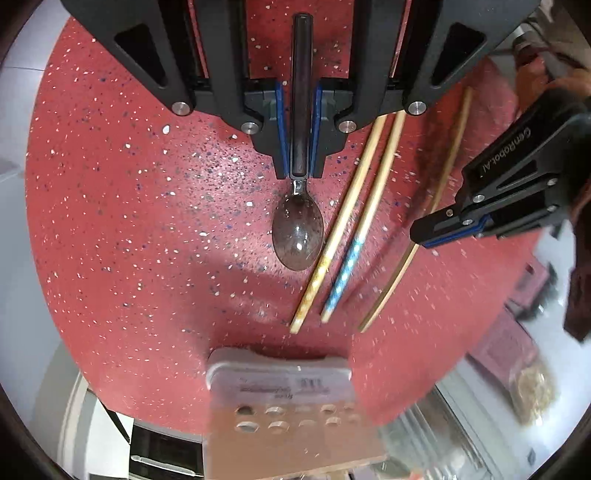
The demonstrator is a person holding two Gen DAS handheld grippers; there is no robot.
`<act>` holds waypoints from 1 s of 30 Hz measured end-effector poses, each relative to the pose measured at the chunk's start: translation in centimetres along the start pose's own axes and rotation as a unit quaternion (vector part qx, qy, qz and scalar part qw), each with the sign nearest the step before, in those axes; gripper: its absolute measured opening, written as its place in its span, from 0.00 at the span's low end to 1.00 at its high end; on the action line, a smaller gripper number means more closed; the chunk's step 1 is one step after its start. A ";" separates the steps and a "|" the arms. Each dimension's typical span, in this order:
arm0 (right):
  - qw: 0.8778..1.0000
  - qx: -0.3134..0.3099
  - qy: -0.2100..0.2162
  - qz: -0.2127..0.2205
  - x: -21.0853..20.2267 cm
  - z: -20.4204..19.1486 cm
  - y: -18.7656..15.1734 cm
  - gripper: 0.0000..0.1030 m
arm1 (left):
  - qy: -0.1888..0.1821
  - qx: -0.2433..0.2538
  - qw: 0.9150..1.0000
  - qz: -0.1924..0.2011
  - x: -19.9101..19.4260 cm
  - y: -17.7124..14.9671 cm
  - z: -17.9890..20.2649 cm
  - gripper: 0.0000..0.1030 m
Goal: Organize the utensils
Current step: 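Lift the spoon and chopstick and carry them over the holder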
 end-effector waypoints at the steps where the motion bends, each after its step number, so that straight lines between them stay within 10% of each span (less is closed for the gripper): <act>1: 1.000 0.002 0.007 0.008 -0.5 0.1 0.1 0.12 | -0.003 -0.004 1.000 0.007 -0.5 0.1 -0.3 0.31; 14: 0.989 -0.005 0.080 0.124 -8.3 -0.9 4.6 0.12 | -0.026 -0.030 0.993 0.111 -8.5 4.9 -1.0 0.31; 30: 0.976 -0.023 0.074 0.203 -13.4 -0.2 12.9 0.12 | -0.044 -0.037 0.973 0.223 -15.5 15.9 -0.1 0.31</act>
Point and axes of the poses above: each gripper's, at about its wrist camera, not at the fingertips, and x roughly the way its jaws point, z to its right, y to its top, the point moved 8 cm from there along x, roughly the way its jaws point, and after that the axes turned 6 degrees about y, right-handed, at the moved point
